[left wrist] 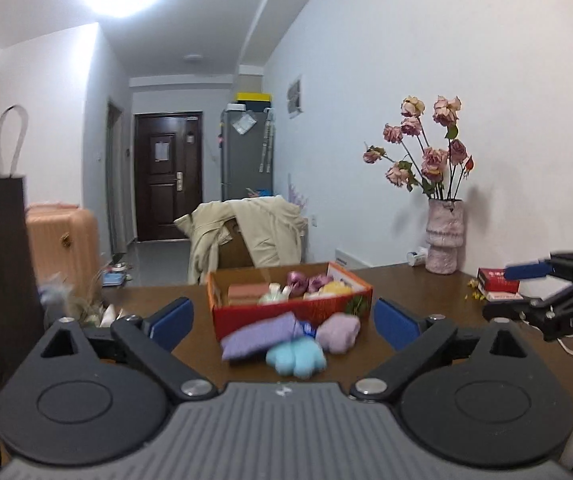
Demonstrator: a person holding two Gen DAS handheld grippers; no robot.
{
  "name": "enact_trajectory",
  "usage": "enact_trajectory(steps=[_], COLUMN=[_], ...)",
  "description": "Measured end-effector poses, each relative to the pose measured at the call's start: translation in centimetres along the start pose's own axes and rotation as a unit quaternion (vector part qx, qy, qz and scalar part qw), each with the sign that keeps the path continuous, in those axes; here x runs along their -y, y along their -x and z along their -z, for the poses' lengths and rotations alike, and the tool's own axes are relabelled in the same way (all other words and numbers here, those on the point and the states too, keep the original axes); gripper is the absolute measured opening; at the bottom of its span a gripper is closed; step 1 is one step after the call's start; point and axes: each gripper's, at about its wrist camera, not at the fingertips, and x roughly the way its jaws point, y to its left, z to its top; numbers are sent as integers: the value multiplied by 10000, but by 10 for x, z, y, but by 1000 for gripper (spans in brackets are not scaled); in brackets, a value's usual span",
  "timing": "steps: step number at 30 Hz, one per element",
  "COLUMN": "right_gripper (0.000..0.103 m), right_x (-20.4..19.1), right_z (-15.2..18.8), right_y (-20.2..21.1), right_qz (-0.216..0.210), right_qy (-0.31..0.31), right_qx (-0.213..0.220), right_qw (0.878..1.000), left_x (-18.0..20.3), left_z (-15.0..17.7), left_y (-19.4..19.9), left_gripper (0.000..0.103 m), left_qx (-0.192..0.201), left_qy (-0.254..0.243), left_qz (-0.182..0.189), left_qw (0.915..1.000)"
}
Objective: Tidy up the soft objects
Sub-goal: 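Move both grippers back over the remaining soft items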
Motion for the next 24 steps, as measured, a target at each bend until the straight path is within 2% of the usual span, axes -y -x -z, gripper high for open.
enact_trajectory(steps=[3,6,9,12,20,24], right_gripper=[94,95,94,94,94,94], right_x=[4,12,24,34,44,46], right_z=[35,53,56,56,36,19], right_y=[16,31,33,27,-50,-99], right_qz=[151,621,1012,999,830,690], right_qy=[-490,-463,-533,-787,-908,-1035], right_qx=[-356,-509,-619,-541,-767,-691], right_qw=[9981,9957,9915,9904,9894,9898], left_x=[6,7,0,-6,-39,-62], left_z=[26,31,29,34,35,33], left_y=[17,12,-2,-20,-87,-148], left_gripper=[102,102,103,103,103,102], left_qx=[-64,-154,-228,-390,-818,-1122], left_qy=[-240,-437,-202,27,611,805], left_qz=[-12,39,-19,-13,-306,-165], left_qw=[9997,9989,9995,9992,9943,9903])
